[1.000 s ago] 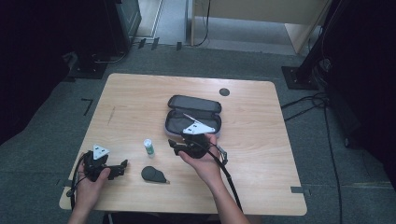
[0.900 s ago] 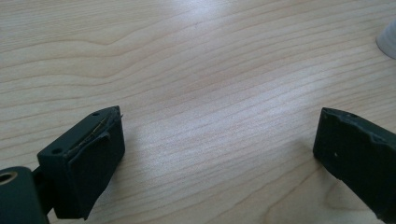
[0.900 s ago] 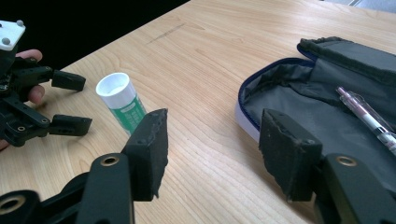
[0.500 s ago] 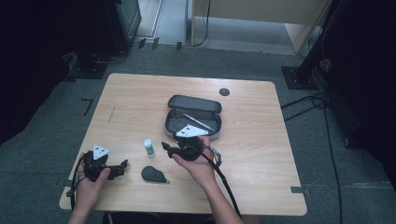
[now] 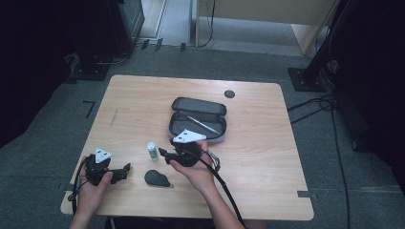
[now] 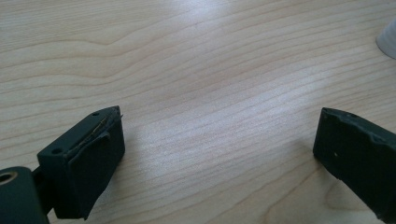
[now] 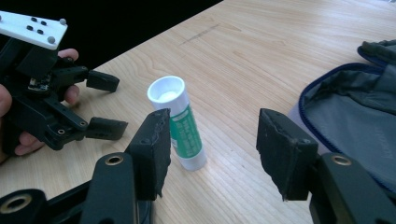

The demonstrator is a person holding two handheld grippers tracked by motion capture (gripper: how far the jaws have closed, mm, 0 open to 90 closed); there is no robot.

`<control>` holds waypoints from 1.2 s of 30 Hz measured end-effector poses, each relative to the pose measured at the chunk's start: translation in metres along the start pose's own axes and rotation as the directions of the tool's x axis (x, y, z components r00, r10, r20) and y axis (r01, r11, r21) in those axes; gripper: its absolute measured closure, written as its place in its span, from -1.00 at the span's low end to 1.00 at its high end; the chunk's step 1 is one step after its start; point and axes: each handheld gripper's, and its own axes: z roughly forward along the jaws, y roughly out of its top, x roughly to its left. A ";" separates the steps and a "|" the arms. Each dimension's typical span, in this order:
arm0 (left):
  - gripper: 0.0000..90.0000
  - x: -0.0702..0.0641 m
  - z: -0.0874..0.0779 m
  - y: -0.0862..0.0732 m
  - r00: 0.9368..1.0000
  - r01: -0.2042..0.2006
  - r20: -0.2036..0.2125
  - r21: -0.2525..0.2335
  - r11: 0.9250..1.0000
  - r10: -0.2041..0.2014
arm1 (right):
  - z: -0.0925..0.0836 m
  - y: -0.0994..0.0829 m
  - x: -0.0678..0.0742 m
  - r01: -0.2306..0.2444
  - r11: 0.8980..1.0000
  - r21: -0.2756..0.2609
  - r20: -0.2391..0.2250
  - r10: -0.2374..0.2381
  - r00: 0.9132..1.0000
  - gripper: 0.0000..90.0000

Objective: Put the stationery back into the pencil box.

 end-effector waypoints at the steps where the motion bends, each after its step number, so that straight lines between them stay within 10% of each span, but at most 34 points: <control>1: -0.95 0.000 0.000 0.000 1.000 0.000 0.000 0.000 1.000 0.000 | 0.001 0.000 0.001 0.000 1.000 -0.002 -0.003 0.000 1.000 0.00; 25: -0.95 0.000 0.000 0.000 1.000 -0.002 0.000 -0.001 1.000 0.002 | 0.033 0.005 0.023 0.036 0.999 0.028 -0.032 -0.036 0.999 0.04; 36: -0.95 0.000 0.000 0.000 1.000 -0.003 0.002 0.000 1.000 0.003 | 0.043 0.002 0.028 0.073 0.997 0.021 0.024 -0.074 0.997 0.10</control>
